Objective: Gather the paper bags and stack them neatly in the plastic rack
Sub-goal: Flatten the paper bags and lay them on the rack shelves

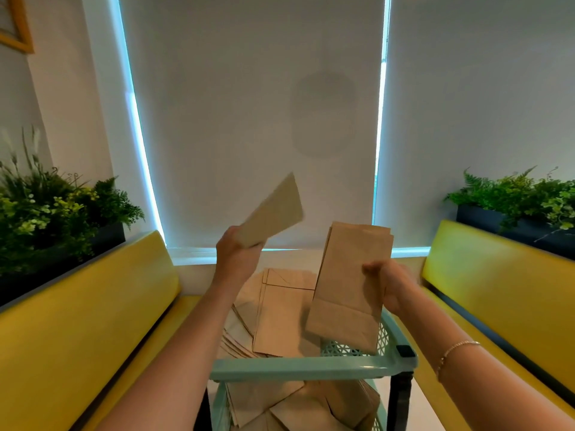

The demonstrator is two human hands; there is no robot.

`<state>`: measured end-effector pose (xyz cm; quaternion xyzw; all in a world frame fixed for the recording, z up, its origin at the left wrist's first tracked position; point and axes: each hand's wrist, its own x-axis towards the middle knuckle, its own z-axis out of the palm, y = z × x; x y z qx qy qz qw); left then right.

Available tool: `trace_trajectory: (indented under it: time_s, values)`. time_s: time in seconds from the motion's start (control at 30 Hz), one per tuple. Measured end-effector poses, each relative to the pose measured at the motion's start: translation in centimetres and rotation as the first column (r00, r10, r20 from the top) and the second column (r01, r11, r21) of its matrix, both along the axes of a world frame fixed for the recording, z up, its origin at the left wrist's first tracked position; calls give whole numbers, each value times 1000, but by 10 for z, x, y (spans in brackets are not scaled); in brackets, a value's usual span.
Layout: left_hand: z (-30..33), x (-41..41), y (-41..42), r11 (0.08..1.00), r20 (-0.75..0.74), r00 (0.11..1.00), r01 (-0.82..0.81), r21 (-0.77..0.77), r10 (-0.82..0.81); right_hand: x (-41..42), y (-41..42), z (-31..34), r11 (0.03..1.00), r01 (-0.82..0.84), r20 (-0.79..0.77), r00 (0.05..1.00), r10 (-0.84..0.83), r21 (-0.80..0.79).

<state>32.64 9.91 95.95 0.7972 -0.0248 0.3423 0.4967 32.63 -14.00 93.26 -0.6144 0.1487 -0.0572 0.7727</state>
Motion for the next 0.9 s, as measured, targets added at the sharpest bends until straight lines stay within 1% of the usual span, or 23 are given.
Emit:
trace_trajectory:
  time_s: [0.07,0.13,0.2,0.3,0.37,0.4,0.47,0.5,0.53,0.6,0.63,0.67,0.7,0.73,0.77,0.8,0.83,0.9]
  values:
    - [-7,-2,-7,995,45,995,86,44,-88,2,6,-2,1000,-24,-29,999,24,12]
    - [-18,4,-15,984,0,986,166,-57,-167,5,11,-5,999,-19,-46,999,20,29]
    - [-28,6,-28,964,-40,975,209,-161,-218,7,13,-7,999,-10,-41,999,13,52]
    - [-40,7,-45,932,-14,965,250,-261,-262,11,14,-12,998,0,-42,999,3,69]
    - [-48,4,-55,925,11,967,248,-288,-255,12,13,-14,996,-1,-52,999,5,89]
    - [-52,5,-58,931,2,970,235,-280,-244,11,12,-14,995,-10,-49,999,15,101]
    - [-59,7,-64,973,-28,978,202,-114,-206,10,12,-13,992,-39,-36,998,44,117]
    - [-62,7,-68,975,-54,974,218,-42,-220,9,12,-13,992,-68,-17,997,70,108]
    - [-63,6,-71,967,-110,961,250,-45,-254,9,11,-14,991,-105,9,995,104,80]
    - [-60,-1,-76,941,-215,917,315,-125,-336,9,11,-18,987,-161,52,985,162,-16]
    - [-60,-3,-77,936,-244,904,329,-124,-350,8,11,-20,984,-170,71,982,174,-51]
    - [-61,-3,-77,947,-264,911,316,-50,-318,8,12,-21,985,-156,87,983,162,-69]
    - [-62,-1,-76,961,-265,939,255,104,-220,8,12,-21,989,-129,106,985,136,-67]
    - [-63,2,-71,957,-268,959,156,244,-88,8,12,-20,993,-102,132,985,108,-57]
    - [-65,6,-65,935,-285,958,65,348,39,8,12,-18,997,-75,165,983,80,-34]
    - [-66,9,-59,917,-355,925,20,398,134,8,11,-16,998,-57,207,976,60,-17]
    - [-68,10,-54,902,-445,873,12,432,201,7,9,-14,999,-54,243,969,52,3]
    - [-73,11,-46,865,-571,771,54,500,281,6,7,-13,997,-80,273,960,70,23]
